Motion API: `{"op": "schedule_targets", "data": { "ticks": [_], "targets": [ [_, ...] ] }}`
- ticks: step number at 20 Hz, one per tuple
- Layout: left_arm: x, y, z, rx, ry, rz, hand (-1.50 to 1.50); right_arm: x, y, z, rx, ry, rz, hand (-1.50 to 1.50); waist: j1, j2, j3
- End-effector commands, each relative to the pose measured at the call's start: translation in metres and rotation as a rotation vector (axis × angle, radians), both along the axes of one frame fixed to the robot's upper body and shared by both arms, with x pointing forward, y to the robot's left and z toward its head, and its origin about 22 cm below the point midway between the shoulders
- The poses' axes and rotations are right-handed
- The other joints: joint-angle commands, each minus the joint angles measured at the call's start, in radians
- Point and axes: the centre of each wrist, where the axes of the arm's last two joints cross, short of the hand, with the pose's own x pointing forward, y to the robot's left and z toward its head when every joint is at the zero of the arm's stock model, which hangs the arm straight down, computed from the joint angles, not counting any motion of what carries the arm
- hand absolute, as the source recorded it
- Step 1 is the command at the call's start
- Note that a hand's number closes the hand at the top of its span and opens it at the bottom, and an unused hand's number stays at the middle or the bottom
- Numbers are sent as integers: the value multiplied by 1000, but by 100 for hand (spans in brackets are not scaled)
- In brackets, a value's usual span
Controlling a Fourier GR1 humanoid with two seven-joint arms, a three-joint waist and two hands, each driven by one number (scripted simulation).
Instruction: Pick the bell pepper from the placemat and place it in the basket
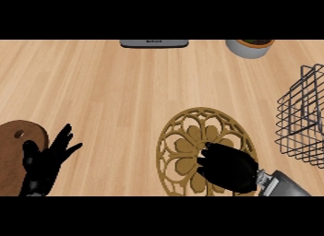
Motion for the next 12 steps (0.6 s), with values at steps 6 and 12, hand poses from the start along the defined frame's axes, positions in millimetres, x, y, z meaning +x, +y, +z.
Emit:
{"op": "schedule_targets", "data": {
  "ticks": [6, 12],
  "targets": [
    [-30, 22, -18, 6, 112, 122, 0, -3, -32, -43, 147, 132, -861, 150, -119, 8, -8],
    [-36, 16, -18, -10, 127, 105, 0, -16, 6, -38, 356, 66, -1371, 150, -89, 3, -12]
  ]
}}
